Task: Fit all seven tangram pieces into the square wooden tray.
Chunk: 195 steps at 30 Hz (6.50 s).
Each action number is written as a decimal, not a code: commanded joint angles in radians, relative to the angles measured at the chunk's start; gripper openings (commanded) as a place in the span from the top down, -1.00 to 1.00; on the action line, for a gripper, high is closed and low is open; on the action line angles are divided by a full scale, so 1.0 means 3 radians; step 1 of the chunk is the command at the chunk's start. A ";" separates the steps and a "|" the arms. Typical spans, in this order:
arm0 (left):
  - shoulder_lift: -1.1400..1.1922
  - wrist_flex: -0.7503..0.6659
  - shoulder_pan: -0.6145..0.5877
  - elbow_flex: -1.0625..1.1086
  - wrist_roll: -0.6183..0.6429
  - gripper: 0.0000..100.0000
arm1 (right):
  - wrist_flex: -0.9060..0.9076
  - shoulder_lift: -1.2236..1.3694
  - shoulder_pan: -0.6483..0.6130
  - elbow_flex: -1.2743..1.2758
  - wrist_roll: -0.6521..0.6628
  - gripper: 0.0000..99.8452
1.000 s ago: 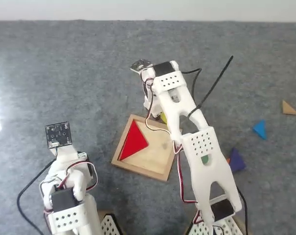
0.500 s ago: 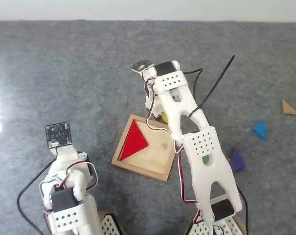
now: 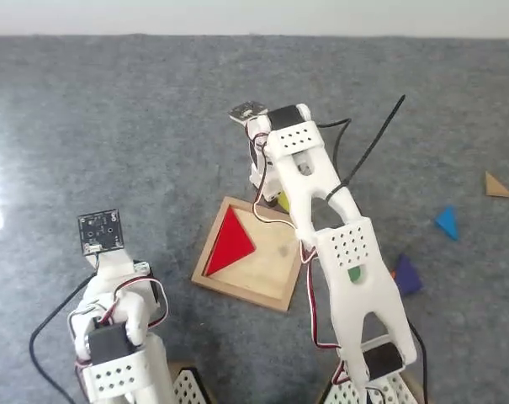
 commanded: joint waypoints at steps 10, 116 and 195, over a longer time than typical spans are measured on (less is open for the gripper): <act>-0.0056 0.0026 -0.0015 -0.0023 -0.0015 0.97 | 0.0151 -0.0202 0.0217 0.0527 -0.0113 0.30; -0.0056 0.0026 -0.0010 -0.0023 -0.0015 0.97 | 0.0156 -0.0151 0.0182 0.0005 0.2895 0.17; -0.0061 0.0026 -0.0010 -0.0023 -0.0015 0.97 | -0.0315 -0.0453 -0.0371 -0.0010 0.2951 0.26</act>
